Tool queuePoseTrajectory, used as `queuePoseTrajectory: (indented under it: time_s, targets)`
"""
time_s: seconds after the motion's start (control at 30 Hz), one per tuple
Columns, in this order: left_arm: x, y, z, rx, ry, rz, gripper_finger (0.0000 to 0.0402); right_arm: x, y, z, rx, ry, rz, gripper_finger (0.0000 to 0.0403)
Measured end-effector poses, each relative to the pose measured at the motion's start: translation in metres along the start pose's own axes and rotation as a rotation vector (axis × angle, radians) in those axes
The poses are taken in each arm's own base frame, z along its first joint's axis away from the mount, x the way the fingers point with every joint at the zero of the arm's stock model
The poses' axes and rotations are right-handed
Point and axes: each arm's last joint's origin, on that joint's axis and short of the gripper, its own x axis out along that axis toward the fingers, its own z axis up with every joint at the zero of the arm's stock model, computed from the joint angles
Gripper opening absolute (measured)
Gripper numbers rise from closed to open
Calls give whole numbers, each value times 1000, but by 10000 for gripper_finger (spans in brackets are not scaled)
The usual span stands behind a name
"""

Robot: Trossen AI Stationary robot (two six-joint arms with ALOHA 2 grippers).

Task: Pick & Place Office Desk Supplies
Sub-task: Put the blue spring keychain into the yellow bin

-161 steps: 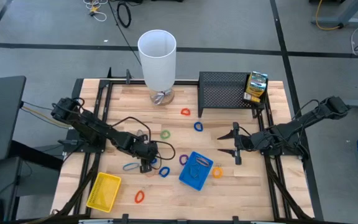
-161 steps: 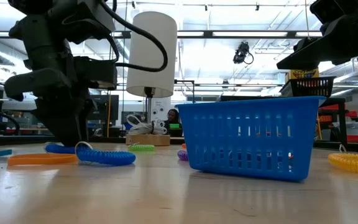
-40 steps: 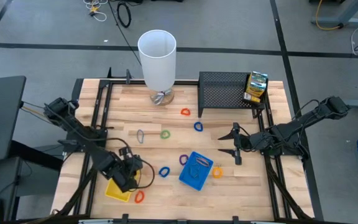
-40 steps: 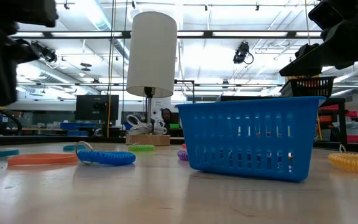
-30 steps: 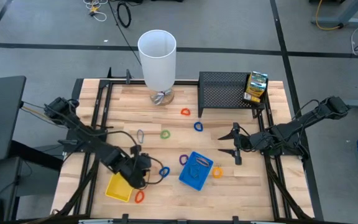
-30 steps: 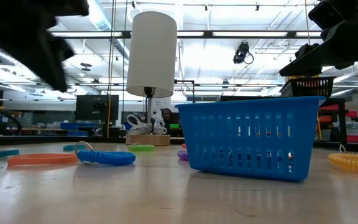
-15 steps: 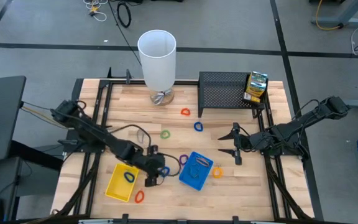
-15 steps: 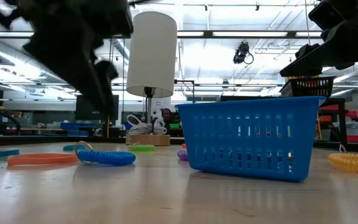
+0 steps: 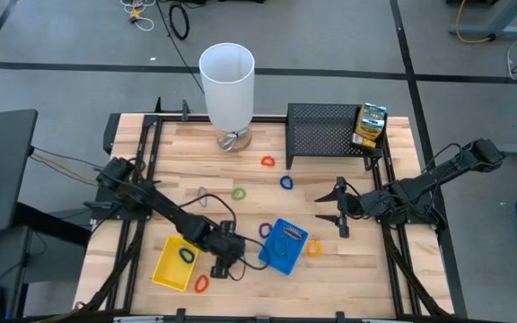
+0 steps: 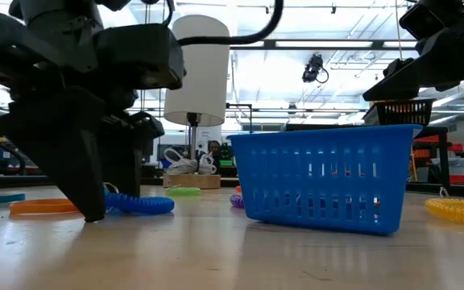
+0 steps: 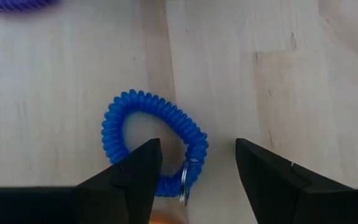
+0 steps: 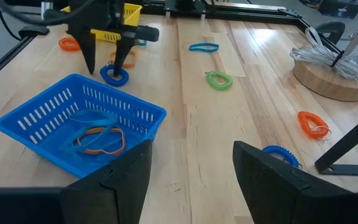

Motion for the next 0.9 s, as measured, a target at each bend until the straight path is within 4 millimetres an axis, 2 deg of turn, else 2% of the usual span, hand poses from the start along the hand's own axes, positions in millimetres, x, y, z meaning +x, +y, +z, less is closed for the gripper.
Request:
queuePoseTrajectory:
  time_s: [0.1,0.2,0.3,0.47,0.7,0.9]
  targets:
    - [2,0,2,23,26,39,212,0,0,0,4,0,-2,235]
    - [-1,-1,5,57,25,45,189,0,0,0,5,0,-2,235]
    - [-4,-6,10,78,18,57,137,0,0,0,5,0,-1,235]
    - [-9,-10,13,92,28,108,25,0,0,0,5,0,-1,235]
    - [-23,-20,16,103,75,200,16,0,0,0,5,0,-1,235]
    - [-57,-36,24,117,88,258,15,0,0,0,4,1,-1,235]
